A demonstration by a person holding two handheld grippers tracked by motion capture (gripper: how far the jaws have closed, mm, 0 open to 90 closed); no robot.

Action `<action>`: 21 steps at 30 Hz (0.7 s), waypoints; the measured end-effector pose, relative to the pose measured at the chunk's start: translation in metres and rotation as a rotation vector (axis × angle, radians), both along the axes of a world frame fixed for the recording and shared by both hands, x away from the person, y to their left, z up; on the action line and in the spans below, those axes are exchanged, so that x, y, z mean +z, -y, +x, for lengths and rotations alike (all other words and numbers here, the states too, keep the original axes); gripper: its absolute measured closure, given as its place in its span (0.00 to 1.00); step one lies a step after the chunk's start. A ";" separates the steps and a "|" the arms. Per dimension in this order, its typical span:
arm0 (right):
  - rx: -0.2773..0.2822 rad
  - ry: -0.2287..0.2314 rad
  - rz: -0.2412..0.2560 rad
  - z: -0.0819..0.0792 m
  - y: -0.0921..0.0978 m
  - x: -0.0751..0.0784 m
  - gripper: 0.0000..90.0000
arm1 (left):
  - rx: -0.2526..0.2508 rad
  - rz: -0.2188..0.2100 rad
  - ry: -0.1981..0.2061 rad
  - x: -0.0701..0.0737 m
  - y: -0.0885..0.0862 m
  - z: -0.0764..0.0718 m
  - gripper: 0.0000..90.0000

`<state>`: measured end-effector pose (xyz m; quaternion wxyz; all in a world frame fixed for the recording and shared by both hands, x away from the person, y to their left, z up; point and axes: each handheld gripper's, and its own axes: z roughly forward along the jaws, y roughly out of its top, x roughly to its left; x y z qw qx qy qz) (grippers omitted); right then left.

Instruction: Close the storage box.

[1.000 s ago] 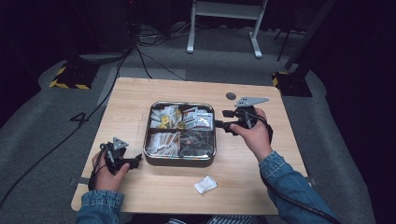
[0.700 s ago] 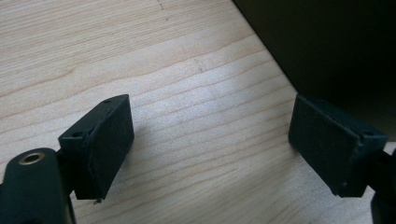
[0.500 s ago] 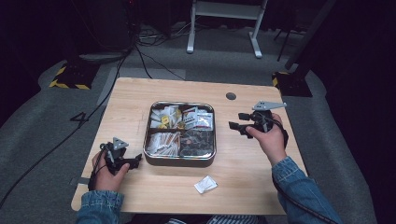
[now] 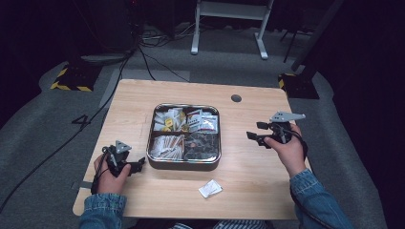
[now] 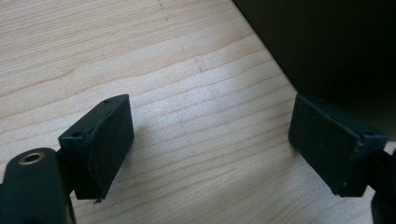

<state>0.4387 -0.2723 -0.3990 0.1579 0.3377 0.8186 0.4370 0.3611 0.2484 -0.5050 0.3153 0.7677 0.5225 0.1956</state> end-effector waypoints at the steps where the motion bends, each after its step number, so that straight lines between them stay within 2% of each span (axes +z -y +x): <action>1: 0.000 -0.001 -0.001 -0.001 0.004 -0.003 0.36 | 0.000 0.000 0.000 0.000 0.000 0.000 0.16; 6: -0.016 -0.038 -0.033 -0.007 0.020 -0.018 0.32 | 0.000 0.002 0.001 0.000 0.000 0.001 0.15; 13: -0.074 -0.051 0.004 -0.015 0.040 -0.042 0.31 | 0.000 0.001 0.001 0.000 0.000 0.001 0.15; 18: -0.092 -0.095 0.017 -0.017 0.049 -0.058 0.31 | 0.000 0.002 0.001 0.000 0.000 0.001 0.15; 21: -0.095 -0.099 0.002 -0.017 0.052 -0.066 0.31 | 0.000 0.002 0.001 0.000 0.000 0.001 0.15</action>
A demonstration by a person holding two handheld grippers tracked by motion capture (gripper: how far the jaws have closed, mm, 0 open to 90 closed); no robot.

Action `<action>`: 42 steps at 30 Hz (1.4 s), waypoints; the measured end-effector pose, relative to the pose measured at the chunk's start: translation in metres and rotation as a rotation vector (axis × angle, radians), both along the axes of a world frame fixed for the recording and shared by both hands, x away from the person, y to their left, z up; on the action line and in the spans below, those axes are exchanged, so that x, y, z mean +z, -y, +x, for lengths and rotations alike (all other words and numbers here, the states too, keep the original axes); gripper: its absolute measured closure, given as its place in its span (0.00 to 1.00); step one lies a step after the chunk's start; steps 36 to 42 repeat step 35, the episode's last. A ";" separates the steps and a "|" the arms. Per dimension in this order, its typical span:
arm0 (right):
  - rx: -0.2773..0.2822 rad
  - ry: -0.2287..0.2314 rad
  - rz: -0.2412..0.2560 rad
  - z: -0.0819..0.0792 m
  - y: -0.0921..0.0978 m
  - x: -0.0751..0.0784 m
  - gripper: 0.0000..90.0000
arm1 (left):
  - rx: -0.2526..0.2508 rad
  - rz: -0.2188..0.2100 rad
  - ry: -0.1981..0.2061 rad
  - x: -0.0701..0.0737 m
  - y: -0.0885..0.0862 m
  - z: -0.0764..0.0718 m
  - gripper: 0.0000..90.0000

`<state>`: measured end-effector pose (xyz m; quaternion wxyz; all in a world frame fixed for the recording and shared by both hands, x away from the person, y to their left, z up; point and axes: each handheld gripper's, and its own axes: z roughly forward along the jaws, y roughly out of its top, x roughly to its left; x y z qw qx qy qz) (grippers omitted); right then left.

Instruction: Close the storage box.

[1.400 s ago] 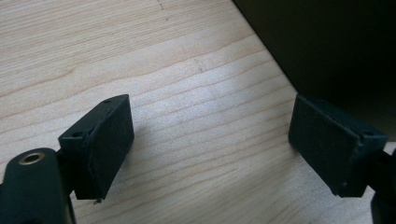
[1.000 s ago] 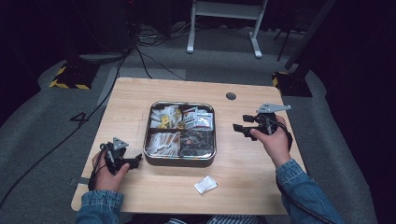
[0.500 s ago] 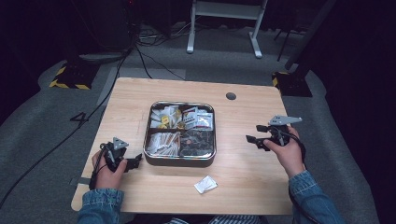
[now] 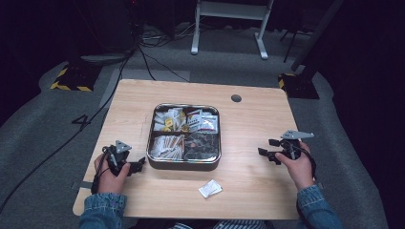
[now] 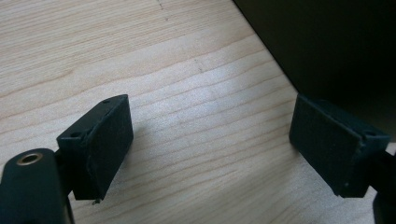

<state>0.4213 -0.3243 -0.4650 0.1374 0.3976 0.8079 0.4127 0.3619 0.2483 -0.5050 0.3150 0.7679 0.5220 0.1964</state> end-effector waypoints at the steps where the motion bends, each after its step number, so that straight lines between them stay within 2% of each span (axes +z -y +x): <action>1: -0.003 -0.002 -0.016 -0.001 0.000 -0.003 0.31 | 0.000 0.000 0.000 0.000 0.000 0.000 0.15; 4: 0.001 -0.005 -0.061 -0.002 0.001 -0.013 0.31 | 0.000 0.000 -0.001 0.000 0.000 0.000 0.15; 9: 0.002 -0.023 -0.087 -0.002 0.001 -0.022 0.30 | 0.000 0.000 0.000 0.000 0.000 0.000 0.15; 12: 0.003 -0.018 -0.101 -0.003 0.001 -0.026 0.29 | -0.005 0.001 -0.002 0.000 0.000 0.001 0.15; 18: 0.007 -0.016 -0.146 -0.004 -0.001 -0.034 0.22 | -0.006 0.001 -0.003 0.000 0.001 0.001 0.15; 21: 0.001 0.015 -0.135 -0.005 -0.002 -0.039 0.15 | -0.009 0.002 -0.004 0.000 0.001 0.002 0.14; 25: 0.005 0.016 -0.140 -0.004 -0.004 -0.040 0.11 | -0.008 -0.001 -0.005 0.000 0.002 0.002 0.14; 42: -0.001 0.014 -0.135 -0.004 -0.004 -0.040 0.12 | -0.006 0.002 -0.005 0.000 0.002 0.003 0.13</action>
